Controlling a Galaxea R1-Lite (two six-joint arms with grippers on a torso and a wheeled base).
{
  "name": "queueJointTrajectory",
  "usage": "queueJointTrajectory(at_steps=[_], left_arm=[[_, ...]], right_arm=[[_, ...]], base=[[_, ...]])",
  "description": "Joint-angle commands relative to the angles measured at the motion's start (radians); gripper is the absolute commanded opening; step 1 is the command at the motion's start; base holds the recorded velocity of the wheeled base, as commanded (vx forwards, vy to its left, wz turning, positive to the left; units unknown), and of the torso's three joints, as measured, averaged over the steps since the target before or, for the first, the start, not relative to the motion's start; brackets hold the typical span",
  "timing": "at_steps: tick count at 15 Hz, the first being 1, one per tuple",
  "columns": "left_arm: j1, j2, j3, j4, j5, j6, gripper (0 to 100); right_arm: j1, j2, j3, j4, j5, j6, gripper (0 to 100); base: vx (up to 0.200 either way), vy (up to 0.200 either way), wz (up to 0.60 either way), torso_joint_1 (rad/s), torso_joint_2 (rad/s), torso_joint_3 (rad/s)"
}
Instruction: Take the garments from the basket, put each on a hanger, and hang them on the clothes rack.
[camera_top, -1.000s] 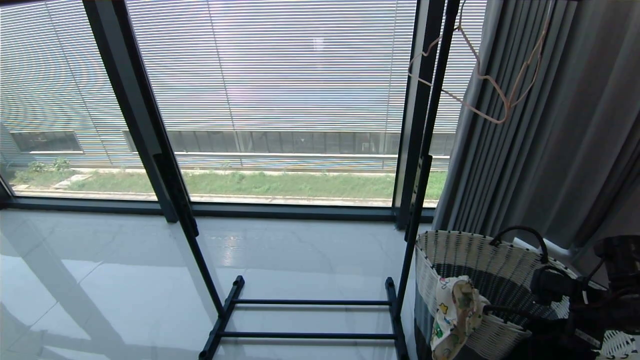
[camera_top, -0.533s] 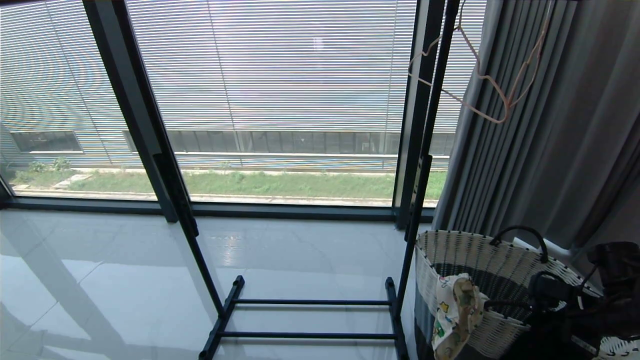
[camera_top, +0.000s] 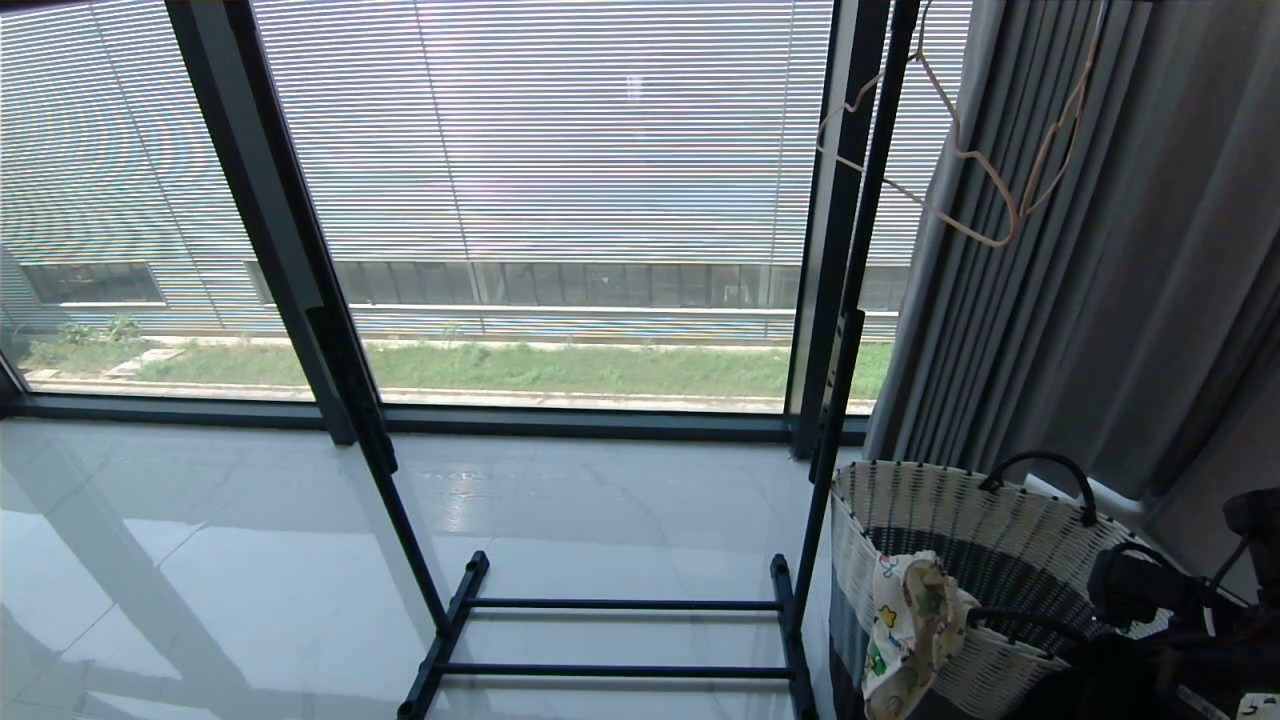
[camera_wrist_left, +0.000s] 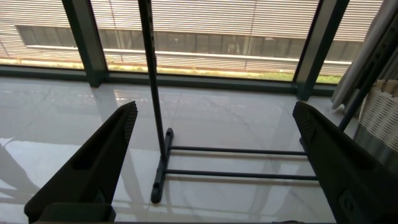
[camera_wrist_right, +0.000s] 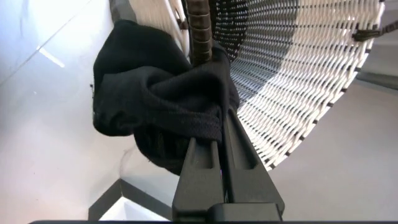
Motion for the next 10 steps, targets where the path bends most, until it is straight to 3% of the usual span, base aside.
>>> queueJointTrajectory(at_steps=[1, 3, 7, 10], left_arm=[[0.000, 0.000, 0.000, 0.000, 0.000, 0.000, 100], [0.000, 0.000, 0.000, 0.000, 0.000, 0.000, 100], [0.000, 0.000, 0.000, 0.000, 0.000, 0.003, 100], [0.000, 0.000, 0.000, 0.000, 0.000, 0.003, 100]], right_arm=[[0.000, -0.148, -0.007, 0.064, 0.000, 0.013, 0], [0.000, -0.260, -0.050, 0.169, 0.002, 0.025, 0], [0.005, -0.598, -0.427, 0.792, 0.032, 0.139, 0], [0.005, -0.730, -0.538, 0.927, 0.045, 0.162, 0]], base=[[0.000, 0.000, 0.00, 0.000, 0.00, 0.000], [0.000, 0.000, 0.00, 0.000, 0.00, 0.000], [0.000, 0.000, 0.00, 0.000, 0.00, 0.000], [0.000, 0.000, 0.00, 0.000, 0.00, 0.000]])
